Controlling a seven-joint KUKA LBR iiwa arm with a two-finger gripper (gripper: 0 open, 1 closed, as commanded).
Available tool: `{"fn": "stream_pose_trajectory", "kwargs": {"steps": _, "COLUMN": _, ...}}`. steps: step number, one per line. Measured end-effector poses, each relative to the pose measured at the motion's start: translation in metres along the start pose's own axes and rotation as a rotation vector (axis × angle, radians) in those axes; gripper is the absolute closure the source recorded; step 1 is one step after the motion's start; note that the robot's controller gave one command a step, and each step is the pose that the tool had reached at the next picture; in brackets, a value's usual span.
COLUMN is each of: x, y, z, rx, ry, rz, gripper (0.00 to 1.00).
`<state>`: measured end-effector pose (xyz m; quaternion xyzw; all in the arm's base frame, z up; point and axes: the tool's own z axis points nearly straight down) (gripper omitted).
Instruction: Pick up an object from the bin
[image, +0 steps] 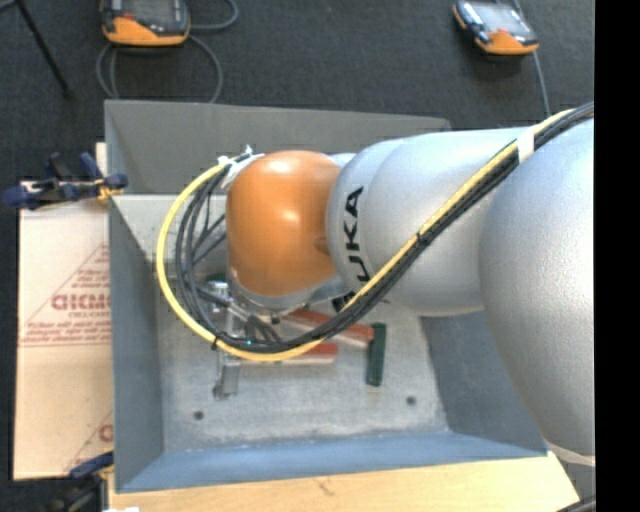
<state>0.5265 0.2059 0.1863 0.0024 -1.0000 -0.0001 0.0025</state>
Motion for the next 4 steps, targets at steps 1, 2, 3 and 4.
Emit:
{"fn": "stream_pose_trajectory", "kwargs": {"steps": 1, "x": -0.007, "y": -0.047, "z": 0.05, "rx": 0.001, "ry": -0.003, "rz": 0.138, "gripper": 0.0}}
{"fn": "stream_pose_trajectory", "kwargs": {"steps": 2, "x": -0.033, "y": -0.09, "z": 0.113, "rx": 0.002, "ry": -0.004, "rz": 0.206, "gripper": 0.0}}
{"fn": "stream_pose_trajectory", "kwargs": {"steps": 3, "x": -0.033, "y": -0.087, "z": 0.109, "rx": -0.002, "ry": -0.007, "rz": 0.206, "gripper": 1.0}}
{"fn": "stream_pose_trajectory", "kwargs": {"steps": 4, "x": 0.019, "y": -0.072, "z": -0.076, "rx": -0.004, "ry": -0.014, "rz": 0.142, "gripper": 1.0}}
